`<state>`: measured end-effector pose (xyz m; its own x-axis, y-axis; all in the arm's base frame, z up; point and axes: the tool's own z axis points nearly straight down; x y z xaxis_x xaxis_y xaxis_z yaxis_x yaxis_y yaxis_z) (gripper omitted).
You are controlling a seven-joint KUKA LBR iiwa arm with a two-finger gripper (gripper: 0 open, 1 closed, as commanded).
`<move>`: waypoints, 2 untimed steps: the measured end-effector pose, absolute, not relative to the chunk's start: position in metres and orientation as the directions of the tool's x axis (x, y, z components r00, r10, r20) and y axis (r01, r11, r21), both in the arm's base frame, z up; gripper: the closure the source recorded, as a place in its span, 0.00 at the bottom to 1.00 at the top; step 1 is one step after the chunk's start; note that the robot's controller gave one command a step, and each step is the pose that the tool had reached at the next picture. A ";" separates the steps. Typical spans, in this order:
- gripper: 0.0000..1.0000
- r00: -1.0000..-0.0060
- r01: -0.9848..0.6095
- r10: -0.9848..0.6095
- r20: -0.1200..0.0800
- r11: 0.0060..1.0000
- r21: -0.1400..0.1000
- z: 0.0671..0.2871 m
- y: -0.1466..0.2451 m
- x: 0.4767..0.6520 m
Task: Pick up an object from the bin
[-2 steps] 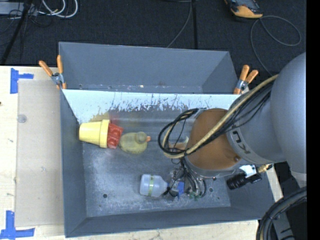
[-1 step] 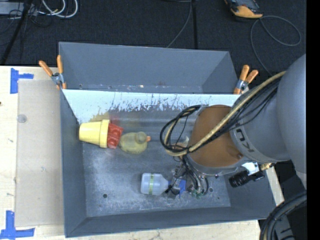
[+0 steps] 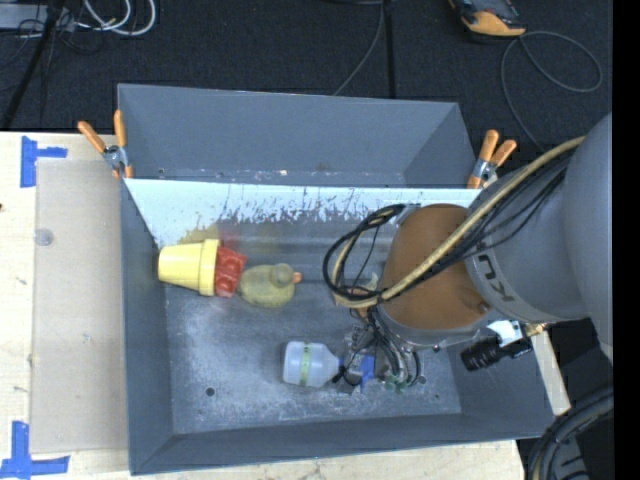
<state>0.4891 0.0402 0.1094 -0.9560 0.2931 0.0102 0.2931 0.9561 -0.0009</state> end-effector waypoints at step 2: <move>1.00 -0.957 0.291 0.291 0.011 0.957 -0.001 0.119 0.040 0.489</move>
Offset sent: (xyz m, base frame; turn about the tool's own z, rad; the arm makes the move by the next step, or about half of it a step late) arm 0.0001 0.0000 0.0170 0.0000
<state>0.4891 0.0400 0.1191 -0.9566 0.2912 0.0115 0.2912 0.9566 -0.0009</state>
